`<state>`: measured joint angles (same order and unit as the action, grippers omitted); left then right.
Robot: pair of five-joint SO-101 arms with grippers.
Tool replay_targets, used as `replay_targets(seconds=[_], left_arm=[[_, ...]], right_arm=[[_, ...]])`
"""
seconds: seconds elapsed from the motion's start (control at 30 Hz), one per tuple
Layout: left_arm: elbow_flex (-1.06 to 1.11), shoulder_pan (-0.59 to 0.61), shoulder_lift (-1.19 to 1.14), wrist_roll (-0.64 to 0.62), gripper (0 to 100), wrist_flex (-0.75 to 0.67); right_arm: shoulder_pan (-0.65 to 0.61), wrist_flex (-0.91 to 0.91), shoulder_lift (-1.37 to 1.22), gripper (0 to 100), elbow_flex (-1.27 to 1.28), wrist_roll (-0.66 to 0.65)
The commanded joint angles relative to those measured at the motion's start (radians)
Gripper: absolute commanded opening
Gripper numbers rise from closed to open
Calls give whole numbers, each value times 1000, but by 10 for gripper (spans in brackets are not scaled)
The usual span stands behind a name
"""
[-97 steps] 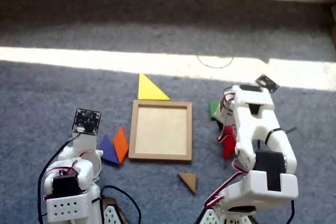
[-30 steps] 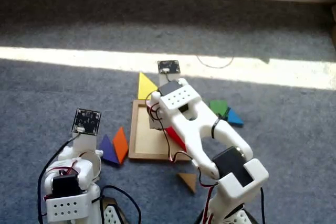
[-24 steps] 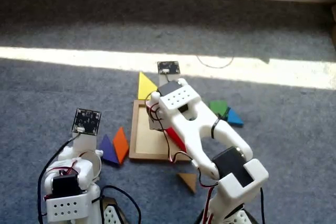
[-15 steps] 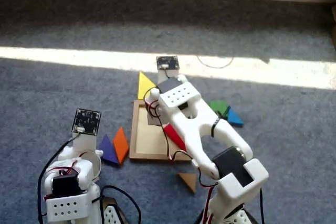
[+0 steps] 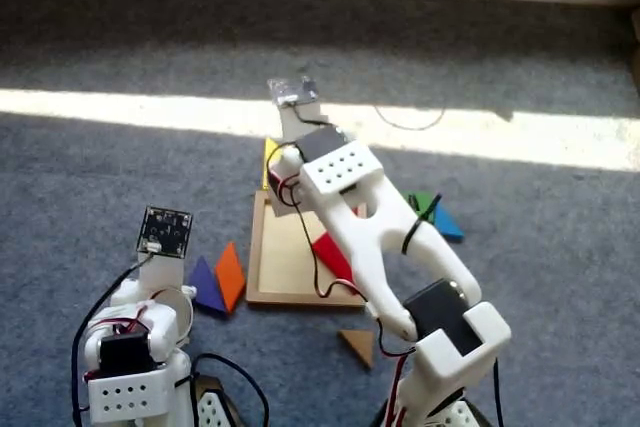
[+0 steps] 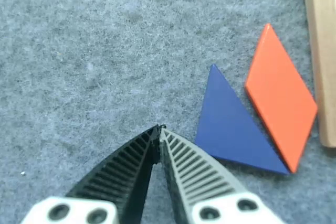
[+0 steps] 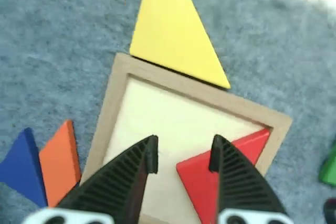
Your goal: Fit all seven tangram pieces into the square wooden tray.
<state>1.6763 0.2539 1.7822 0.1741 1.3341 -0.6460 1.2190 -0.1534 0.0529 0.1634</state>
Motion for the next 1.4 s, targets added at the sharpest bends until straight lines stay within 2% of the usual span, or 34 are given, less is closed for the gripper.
replay_targets(seconds=[0.0, 0.23, 0.37, 0.6, 0.93, 1.03, 1.23, 1.37], left_arm=[[19, 12, 28, -6, 28, 8], [19, 12, 28, -6, 28, 8], [19, 12, 28, -6, 28, 8], [19, 12, 28, -6, 28, 8], [19, 12, 28, -6, 28, 8], [19, 12, 28, -6, 28, 8], [19, 12, 28, -6, 28, 8], [19, 12, 28, -6, 28, 8]], right_arm=[[-10, -24, 44, 160, -116, -106], [-73, -202, -12, 361, -105, -87], [-104, -225, -157, 365, -156, -89], [-74, -228, -384, 365, -344, -87], [-33, -225, -478, 364, -412, -87], [-16, -225, -479, 311, -412, -92], [7, -225, -481, 98, -412, -92], [8, -223, -475, 65, -410, -92]])
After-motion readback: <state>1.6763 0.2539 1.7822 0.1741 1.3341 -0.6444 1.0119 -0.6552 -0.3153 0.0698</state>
